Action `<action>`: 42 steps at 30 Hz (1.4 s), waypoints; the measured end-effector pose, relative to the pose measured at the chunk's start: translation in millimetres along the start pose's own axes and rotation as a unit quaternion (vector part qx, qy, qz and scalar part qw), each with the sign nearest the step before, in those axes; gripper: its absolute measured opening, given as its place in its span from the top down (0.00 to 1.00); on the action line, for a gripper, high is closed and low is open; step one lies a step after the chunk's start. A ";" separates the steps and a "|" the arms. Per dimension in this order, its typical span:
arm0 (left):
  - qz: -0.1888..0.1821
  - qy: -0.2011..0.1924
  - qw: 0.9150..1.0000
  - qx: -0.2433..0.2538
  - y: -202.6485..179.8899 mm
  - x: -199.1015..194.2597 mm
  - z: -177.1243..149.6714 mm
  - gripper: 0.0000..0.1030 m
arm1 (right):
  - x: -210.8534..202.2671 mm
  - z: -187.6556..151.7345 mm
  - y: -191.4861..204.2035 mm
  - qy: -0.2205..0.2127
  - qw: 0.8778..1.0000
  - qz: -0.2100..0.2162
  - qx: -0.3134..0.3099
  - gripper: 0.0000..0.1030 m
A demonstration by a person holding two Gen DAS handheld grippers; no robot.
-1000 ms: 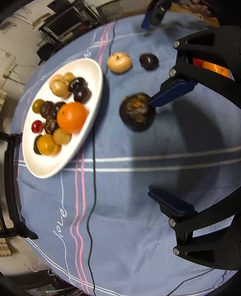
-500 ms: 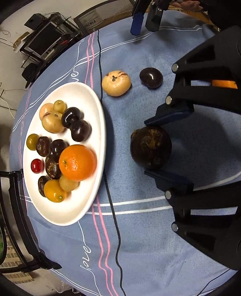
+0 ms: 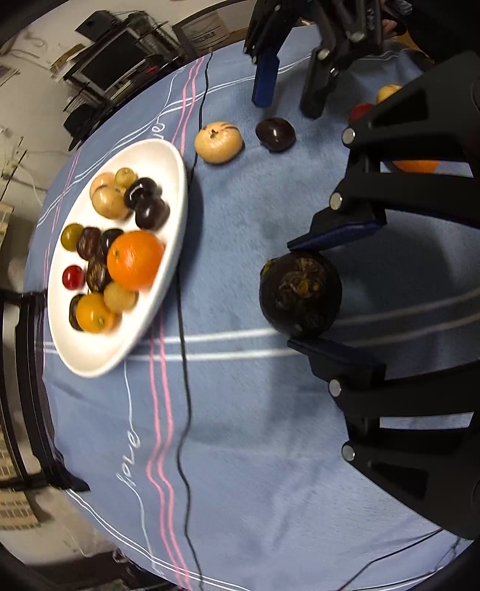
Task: Organize fruits
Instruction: 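Grasp the large dark brown fruit with the left gripper while the right gripper grasps the dark purple fruit, then carry both dark fruits onto the white plate and open both grippers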
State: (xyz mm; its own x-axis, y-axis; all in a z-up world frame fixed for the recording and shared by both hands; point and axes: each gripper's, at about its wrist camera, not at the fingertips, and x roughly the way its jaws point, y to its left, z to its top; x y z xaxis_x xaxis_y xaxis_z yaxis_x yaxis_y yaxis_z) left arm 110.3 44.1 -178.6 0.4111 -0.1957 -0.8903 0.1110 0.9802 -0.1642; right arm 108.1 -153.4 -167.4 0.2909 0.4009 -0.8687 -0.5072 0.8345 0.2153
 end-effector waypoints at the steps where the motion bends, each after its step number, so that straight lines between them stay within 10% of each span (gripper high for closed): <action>1: 0.001 -0.001 1.000 -0.003 1.7 -0.8 -1.6 0.54 | 2.1 0.3 0.0 0.003 1.000 -0.001 0.000 0.46; 11: 0.005 -0.005 1.000 -0.009 1.6 -2.2 -11.3 0.54 | 18.3 -1.7 -9.9 0.009 1.000 0.004 0.016 0.68; 24: -0.011 -0.023 1.000 0.005 -7.4 -13.4 6.1 0.54 | -16.1 -4.6 -20.0 -0.028 0.998 0.024 0.057 0.69; 42: -0.023 -0.080 0.995 0.050 -22.6 4.1 158.8 0.54 | -24.7 111.0 -78.6 -0.107 0.991 -0.010 0.073 0.69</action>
State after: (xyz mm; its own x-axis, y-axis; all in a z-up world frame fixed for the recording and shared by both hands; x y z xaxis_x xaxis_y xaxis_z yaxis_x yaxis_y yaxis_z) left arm 253.2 16.1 -111.1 0.5420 -0.2499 -0.8024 0.2196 0.9637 -0.1518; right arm 230.9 -187.0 -113.4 0.4738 0.4409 -0.7623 -0.3804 0.8832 0.2744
